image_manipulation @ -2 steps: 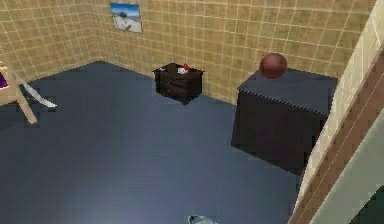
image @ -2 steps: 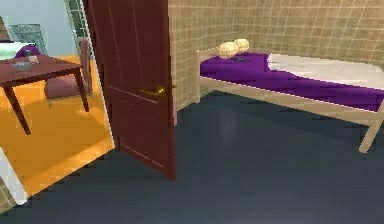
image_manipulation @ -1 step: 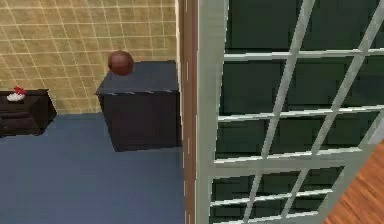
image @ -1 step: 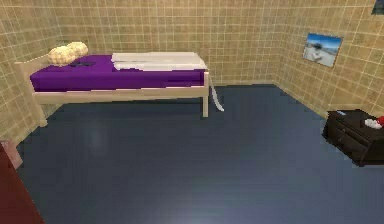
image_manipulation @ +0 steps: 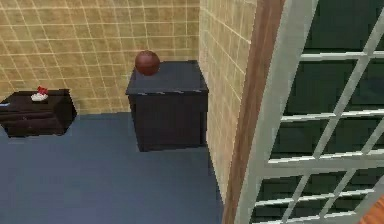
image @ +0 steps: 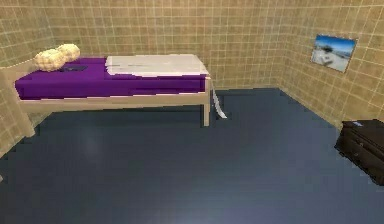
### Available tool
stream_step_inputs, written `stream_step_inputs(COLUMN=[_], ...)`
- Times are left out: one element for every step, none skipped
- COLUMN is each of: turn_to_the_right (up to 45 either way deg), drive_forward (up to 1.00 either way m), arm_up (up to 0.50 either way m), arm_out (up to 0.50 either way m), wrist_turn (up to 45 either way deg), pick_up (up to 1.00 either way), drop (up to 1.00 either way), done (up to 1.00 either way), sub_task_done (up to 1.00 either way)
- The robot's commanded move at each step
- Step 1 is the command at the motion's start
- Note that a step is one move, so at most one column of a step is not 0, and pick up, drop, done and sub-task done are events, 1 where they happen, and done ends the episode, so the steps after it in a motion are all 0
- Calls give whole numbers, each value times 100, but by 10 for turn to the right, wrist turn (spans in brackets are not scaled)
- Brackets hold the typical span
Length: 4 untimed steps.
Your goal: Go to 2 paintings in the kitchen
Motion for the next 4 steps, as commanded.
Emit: stream_step_inputs(turn_to_the_right=[-450,-360,0,-30], drive_forward=[0,0,100,0], arm_up=[0,0,0,0], arm_out=[0,0,0,0], wrist_turn=[0,0,0,0], pick_up=[0,0,0,0], drop=[0,0,0,0], done=[0,0,0,0], sub_task_done=[0,0,0,0])
